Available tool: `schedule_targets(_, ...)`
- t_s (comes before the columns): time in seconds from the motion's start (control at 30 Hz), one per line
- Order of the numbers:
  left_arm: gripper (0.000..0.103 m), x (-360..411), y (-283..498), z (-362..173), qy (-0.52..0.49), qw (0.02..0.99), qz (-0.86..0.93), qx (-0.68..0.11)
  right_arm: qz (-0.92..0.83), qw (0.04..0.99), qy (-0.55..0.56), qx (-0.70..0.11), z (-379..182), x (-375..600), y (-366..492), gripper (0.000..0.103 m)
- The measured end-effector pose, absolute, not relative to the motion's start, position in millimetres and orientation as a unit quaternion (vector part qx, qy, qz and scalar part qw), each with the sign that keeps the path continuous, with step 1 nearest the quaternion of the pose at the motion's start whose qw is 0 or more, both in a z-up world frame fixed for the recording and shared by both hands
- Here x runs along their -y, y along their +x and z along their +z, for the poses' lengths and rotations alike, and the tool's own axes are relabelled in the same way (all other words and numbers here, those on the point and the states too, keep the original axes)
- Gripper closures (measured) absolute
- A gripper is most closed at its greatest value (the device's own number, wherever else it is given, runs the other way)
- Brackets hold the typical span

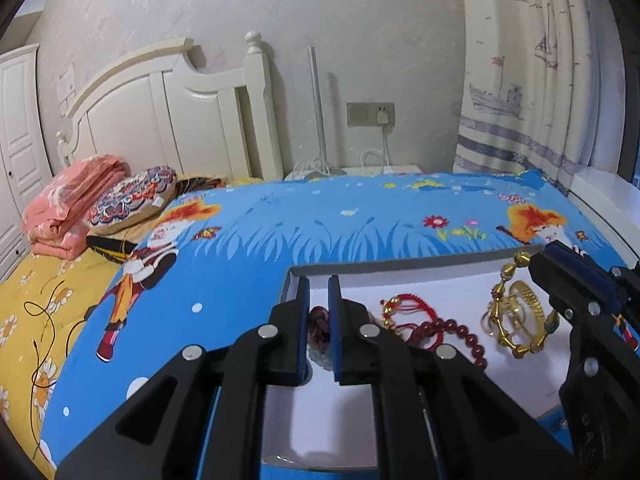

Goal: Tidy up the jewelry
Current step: 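Carry the jade charm and gold bangle into the tray and open both tools, then withdraw both tools from the tray toward the pearl on the cover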

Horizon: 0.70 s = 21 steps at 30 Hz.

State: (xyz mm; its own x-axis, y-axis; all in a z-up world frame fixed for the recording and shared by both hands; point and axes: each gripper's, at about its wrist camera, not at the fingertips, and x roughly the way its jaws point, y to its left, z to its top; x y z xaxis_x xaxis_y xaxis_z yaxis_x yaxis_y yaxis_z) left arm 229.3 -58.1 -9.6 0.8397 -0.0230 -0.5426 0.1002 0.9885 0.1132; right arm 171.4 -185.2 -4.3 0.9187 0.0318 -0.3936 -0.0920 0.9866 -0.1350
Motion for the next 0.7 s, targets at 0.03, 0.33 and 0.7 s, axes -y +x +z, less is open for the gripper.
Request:
schedule_targets(0.03, 0.09, 57, 231, -12, 0.069, 0.956, -0.03, -0.285, 0.029, 0.975, -0.073, -0.208, -7, 186, 175, 0.092)
schedule_targets(0.33, 0.054, 43, 229, -12, 0.059, 0.958, -0.007, -0.279, -0.003, 0.969, -0.058, -0.241, -22, 203, 181, 0.055)
schedule_targets(0.7, 0.019, 30, 184, -3, 0.055, 0.966, -0.007, -0.254, 0.0, 0.972, -0.041, -0.232, -14, 224, 152, 0.055)
